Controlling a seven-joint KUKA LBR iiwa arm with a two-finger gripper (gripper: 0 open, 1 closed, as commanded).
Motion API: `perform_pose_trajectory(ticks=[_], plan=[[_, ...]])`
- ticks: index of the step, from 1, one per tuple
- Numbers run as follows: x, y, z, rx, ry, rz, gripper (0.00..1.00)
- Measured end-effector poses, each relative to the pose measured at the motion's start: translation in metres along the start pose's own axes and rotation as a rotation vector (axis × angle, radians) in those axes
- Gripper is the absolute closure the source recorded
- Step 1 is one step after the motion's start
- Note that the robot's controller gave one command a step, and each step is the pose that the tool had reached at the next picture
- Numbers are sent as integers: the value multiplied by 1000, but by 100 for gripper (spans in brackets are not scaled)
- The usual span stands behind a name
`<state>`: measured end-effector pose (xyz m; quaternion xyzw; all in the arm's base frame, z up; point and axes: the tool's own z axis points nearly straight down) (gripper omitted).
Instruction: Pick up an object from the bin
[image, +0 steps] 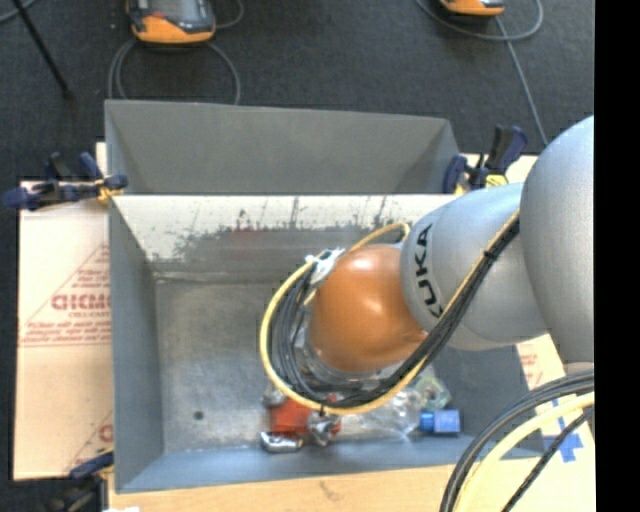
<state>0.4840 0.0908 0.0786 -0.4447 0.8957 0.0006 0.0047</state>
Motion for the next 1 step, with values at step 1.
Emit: perform_pose_trajectory(ticks=[1], plan=[[-1,5,-161,3,2,-222,100]])
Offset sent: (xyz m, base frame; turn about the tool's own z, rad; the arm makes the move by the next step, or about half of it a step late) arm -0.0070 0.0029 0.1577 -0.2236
